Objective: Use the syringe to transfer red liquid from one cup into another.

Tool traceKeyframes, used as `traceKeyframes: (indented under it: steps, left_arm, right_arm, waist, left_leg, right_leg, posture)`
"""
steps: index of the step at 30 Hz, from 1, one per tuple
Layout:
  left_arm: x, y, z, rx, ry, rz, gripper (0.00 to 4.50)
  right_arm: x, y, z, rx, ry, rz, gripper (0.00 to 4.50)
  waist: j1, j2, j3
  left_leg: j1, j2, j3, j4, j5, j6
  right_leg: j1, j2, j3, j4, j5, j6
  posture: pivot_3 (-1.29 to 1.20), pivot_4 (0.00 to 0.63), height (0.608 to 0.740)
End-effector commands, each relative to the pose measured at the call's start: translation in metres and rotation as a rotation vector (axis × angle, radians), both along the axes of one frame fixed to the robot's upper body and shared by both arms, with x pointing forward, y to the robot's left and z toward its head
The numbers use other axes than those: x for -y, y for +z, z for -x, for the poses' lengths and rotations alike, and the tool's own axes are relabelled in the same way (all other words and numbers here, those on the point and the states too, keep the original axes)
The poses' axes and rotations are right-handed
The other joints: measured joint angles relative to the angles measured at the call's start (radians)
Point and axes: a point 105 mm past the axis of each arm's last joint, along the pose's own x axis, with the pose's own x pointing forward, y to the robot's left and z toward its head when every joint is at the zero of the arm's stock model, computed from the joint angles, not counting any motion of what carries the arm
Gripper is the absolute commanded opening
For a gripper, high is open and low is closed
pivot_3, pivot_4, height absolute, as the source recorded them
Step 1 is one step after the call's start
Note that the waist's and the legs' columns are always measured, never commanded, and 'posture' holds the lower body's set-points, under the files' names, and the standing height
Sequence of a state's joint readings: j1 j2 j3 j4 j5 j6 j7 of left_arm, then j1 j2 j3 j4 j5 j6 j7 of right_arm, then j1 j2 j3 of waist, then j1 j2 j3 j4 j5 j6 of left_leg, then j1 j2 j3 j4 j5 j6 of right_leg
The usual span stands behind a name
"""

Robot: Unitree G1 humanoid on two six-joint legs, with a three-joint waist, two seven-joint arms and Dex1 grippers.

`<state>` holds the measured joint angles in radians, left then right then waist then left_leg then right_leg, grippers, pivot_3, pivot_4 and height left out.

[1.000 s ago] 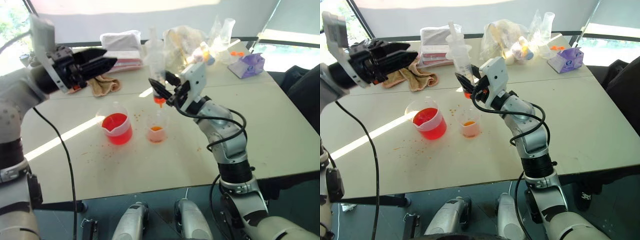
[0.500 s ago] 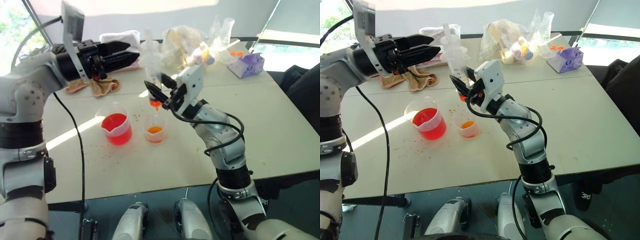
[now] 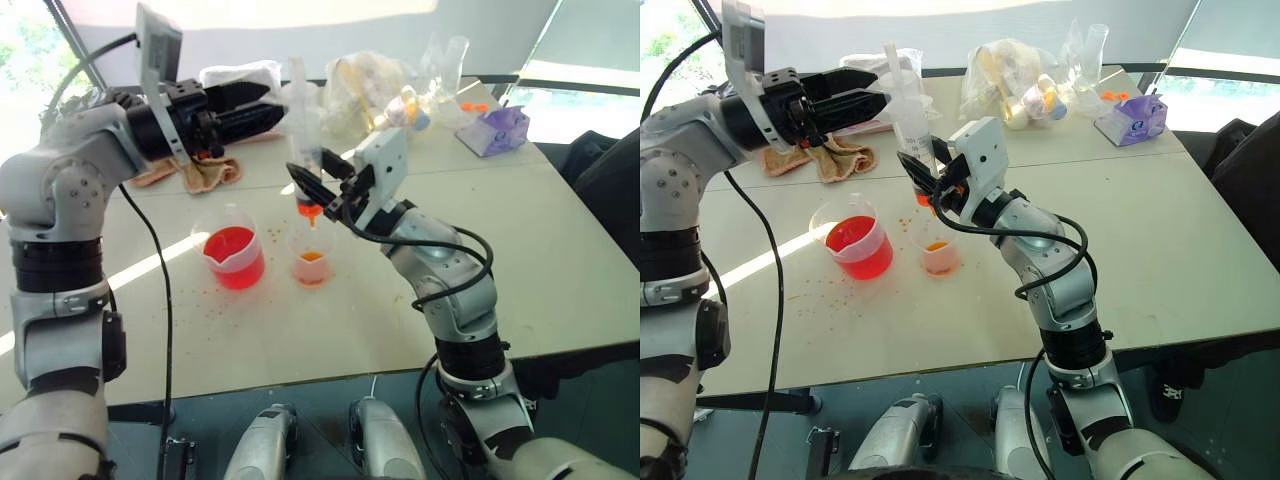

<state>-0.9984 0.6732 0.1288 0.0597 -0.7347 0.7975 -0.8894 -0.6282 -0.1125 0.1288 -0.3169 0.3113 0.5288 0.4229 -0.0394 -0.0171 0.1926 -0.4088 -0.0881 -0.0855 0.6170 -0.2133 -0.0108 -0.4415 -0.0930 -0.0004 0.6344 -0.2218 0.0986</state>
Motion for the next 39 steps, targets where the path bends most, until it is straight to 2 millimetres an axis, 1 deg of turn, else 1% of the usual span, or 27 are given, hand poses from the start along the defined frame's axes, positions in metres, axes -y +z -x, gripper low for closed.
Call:
traceKeyframes:
  steps: [1,10,14,18,22,24,29,35,39]
  left_arm:
    - [0.006,0.013,0.006,0.052,-0.03,-0.014,2.9]
    - [0.008,0.023,0.006,0.053,-0.052,-0.004,2.9]
    - [0.003,0.022,0.012,0.056,-0.066,-0.033,2.9]
    - [-0.008,0.02,0.011,0.059,-0.023,-0.062,2.9]
    - [-0.029,0.012,0.005,0.049,0.054,-0.094,2.9]
    - [-0.032,0.013,0.005,0.045,0.063,-0.077,2.9]
    - [-0.022,0.024,0.013,0.058,0.006,-0.03,2.9]
    - [-0.018,0.041,0.019,0.055,-0.036,0.041,2.9]
    - [-0.015,0.044,0.022,0.04,-0.066,0.061,2.9]
  right_arm:
    - [-0.002,0.015,0.013,0.053,0.03,-0.043,1.36]
    - [-0.002,0.008,0.016,0.024,0.038,-0.047,1.36]
    - [0.0,0.007,0.015,0.019,0.036,-0.046,1.36]
    - [0.0,0.007,0.016,0.019,0.04,-0.044,1.36]
    - [-0.002,0.008,0.016,0.021,0.048,-0.044,1.36]
    - [-0.002,0.008,0.016,0.021,0.053,-0.042,1.36]
    - [-0.003,0.009,0.016,0.028,0.062,-0.036,1.36]
    - [-0.003,0.009,0.016,0.031,0.064,-0.031,1.36]
    - [-0.003,0.009,0.016,0.028,0.066,-0.03,1.36]
  waist:
    - [0.0,0.0,0.0]
    - [-0.001,0.0,0.0]
    - [-0.002,0.0,0.0]
    - [-0.002,0.0,0.0]
    - [-0.004,0.0,0.0]
    - [-0.002,0.0,0.0]
    - [0.005,0.0,0.0]
    - [0.003,0.0,0.0]
    - [-0.002,0.0,0.0]
  left_leg:
    - [0.0,0.0,0.0,0.0,0.0,0.0]
    - [0.0,0.0,0.0,0.0,0.0,0.0]
    - [0.0,0.0,0.0,0.001,0.0,0.0]
    - [0.0,0.0,0.0,0.001,0.0,0.0]
    - [0.0,0.0,0.0,0.001,0.0,0.0]
    - [0.0,0.0,0.0,0.001,0.0,0.0]
    - [0.0,0.0,0.0,0.003,0.0,0.001]
    - [0.0,0.0,0.0,0.006,0.0,0.001]
    - [0.0,0.0,0.0,0.006,0.0,0.001]
  right_leg:
    - [0.0,0.0,0.0,0.0,0.0,0.0]
    - [0.0,0.0,0.0,0.001,0.0,0.0]
    - [0.0,0.0,0.0,0.001,0.0,0.0]
    - [0.0,0.0,0.0,0.001,0.0,0.0]
    - [0.0,0.0,0.0,0.002,0.0,0.0]
    - [0.0,0.0,0.0,0.002,0.0,0.0]
    - [0.001,0.0,0.0,0.002,0.0,0.0]
    - [0.002,0.0,0.0,0.002,0.0,0.0]
    - [0.001,0.0,0.0,0.004,0.0,0.0]
  posture:
    - [0.0,0.15,0.736]
    - [0.0,0.15,0.736]
    - [0.0,0.15,0.736]
    - [0.0,0.15,0.736]
    - [0.0,0.15,0.736]
    - [0.0,0.15,0.736]
    - [0.0,0.15,0.736]
    - [0.0,0.15,0.736]
    - [0.0,0.15,0.736]
